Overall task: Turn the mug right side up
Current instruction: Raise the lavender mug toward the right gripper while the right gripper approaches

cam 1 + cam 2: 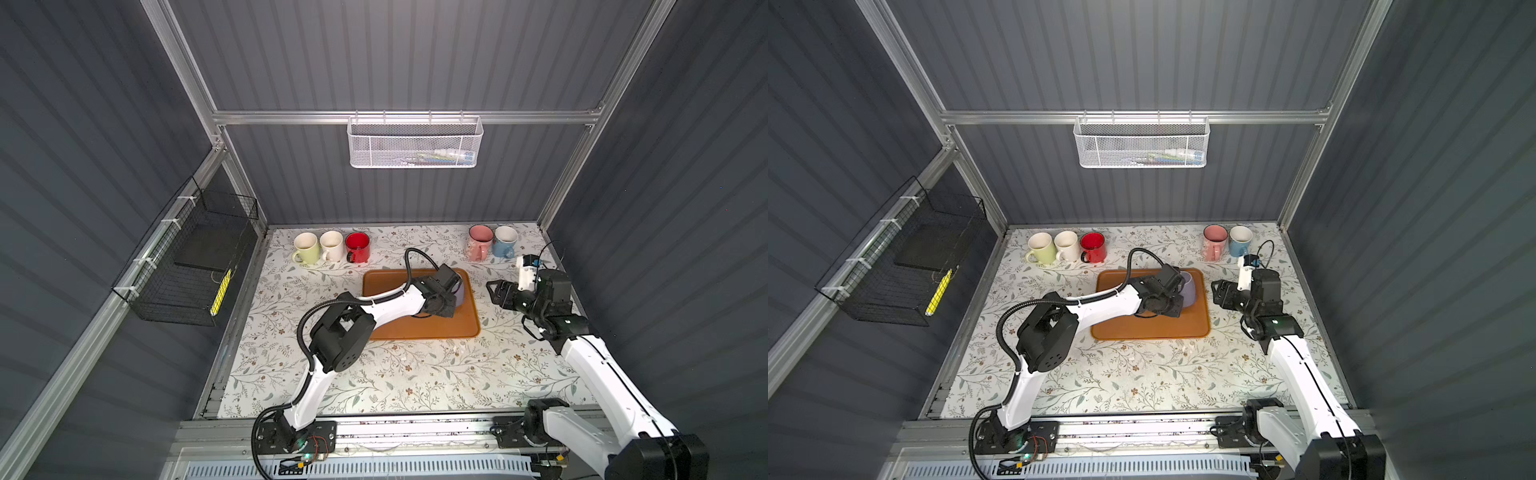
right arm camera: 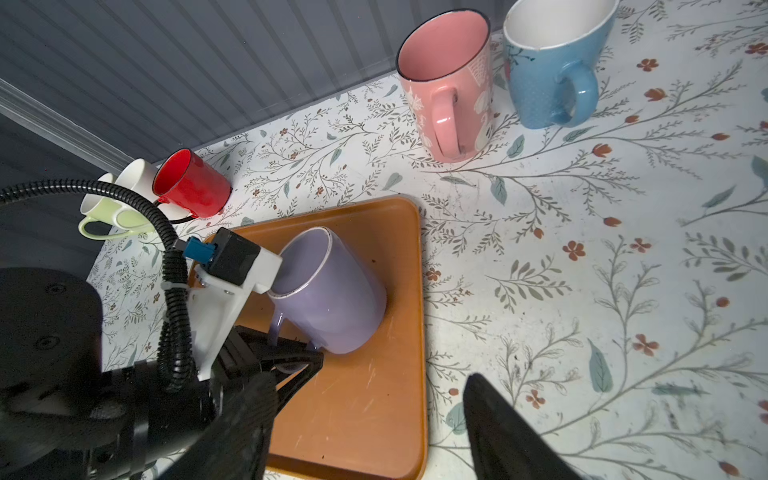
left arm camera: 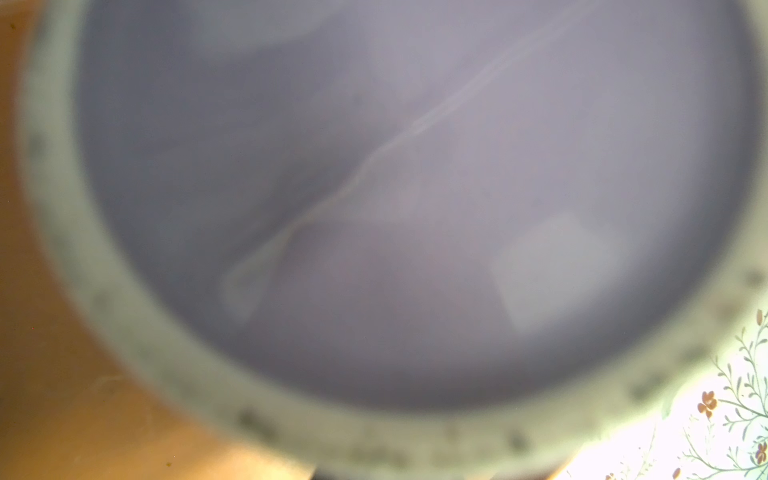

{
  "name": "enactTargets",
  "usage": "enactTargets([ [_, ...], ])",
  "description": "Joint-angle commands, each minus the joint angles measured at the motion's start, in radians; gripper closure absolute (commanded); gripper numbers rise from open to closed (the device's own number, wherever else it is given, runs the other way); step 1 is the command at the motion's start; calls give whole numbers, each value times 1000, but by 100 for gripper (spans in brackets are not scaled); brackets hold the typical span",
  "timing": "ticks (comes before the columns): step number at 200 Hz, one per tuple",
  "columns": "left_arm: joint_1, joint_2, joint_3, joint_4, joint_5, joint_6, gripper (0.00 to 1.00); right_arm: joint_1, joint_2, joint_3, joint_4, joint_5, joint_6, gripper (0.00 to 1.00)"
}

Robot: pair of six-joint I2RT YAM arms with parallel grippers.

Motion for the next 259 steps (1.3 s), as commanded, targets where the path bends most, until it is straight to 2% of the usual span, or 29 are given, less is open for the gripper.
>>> enactTargets([
  [1, 12, -91, -16, 49, 17, 34, 98, -3, 2, -15, 16, -11, 7, 27],
  [75, 89, -232, -145, 218, 183, 27, 100, -16, 2, -56, 71, -54, 47, 27],
  [94, 111, -262, -176, 262, 231, 16, 100, -27, -9, -72, 91, -77, 56, 27],
  [103, 123, -275, -189, 287, 264, 10, 100, -34, -22, -87, 111, -133, 60, 27],
  [142, 156, -318, -194, 338, 428, 11, 100, -73, -114, -186, 291, -281, 102, 26],
  [184, 163, -349, -183, 358, 542, 20, 100, -104, -140, -277, 518, -442, 190, 26],
  [226, 163, -385, -208, 408, 598, 11, 100, -115, -129, -318, 675, -495, 266, 26],
  [259, 165, -387, -215, 490, 644, -38, 100, -121, -84, -360, 871, -535, 371, 26],
])
